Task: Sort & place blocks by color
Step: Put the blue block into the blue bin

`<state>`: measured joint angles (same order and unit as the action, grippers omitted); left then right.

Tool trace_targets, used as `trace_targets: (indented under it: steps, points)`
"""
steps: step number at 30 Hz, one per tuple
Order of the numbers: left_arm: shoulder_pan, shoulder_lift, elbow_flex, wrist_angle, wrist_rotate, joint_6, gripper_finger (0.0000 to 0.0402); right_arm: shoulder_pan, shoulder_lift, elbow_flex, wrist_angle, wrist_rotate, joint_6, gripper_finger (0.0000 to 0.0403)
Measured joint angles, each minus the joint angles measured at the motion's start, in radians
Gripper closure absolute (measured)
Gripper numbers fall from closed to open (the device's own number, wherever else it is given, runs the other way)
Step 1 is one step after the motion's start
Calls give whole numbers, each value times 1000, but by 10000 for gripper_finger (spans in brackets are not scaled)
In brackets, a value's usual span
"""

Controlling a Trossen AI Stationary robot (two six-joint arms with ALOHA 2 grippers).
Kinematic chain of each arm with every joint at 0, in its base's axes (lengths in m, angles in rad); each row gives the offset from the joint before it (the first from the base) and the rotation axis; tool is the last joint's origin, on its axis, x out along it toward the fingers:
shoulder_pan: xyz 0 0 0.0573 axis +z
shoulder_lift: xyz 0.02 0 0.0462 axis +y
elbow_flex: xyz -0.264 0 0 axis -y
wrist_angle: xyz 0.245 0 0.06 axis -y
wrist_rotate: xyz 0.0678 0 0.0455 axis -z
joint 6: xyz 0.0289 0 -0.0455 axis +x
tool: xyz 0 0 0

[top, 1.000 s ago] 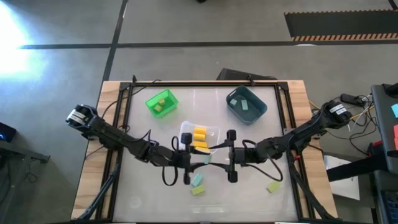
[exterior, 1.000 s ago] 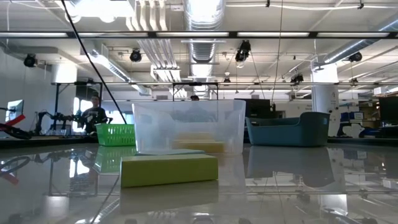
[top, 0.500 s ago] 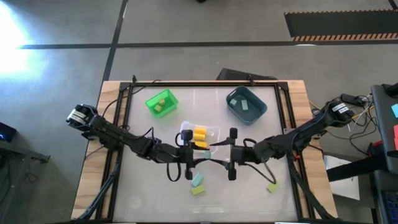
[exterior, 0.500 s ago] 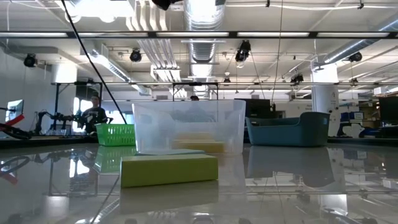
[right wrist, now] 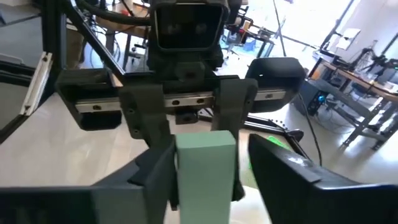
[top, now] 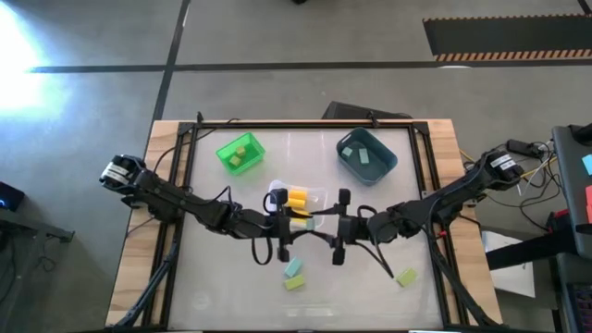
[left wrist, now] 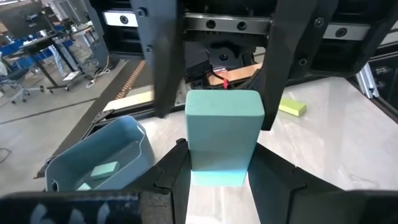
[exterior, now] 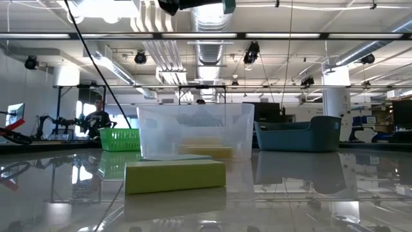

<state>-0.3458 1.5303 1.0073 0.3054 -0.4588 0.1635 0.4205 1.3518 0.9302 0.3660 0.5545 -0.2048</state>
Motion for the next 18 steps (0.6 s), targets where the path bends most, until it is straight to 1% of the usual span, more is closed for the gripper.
trace_targets:
  steps: [5, 6, 12, 13, 15, 18]
  points:
    - [1, 0, 0, -2, 3, 12, 289, -4, 0, 0, -10, -18, 7, 285]
    - [0, 0, 0, -3, 3, 13, 289, -4, 0, 0, -15, -24, 7, 292]
    - [0, 0, 0, -3, 2, 20, 289, -11, 0, 0, -18, -51, 3, 292]
    - [0, 0, -1, -3, 2, 20, 284, -11, 0, 0, -18, -54, 3, 292]
    - [0, 0, -1, -1, 11, 28, 252, -12, -1, 0, -18, -66, 4, 292]
    - [-1, 0, -1, -3, 17, 32, 186, -12, -1, -2, -32, -70, 10, 292]
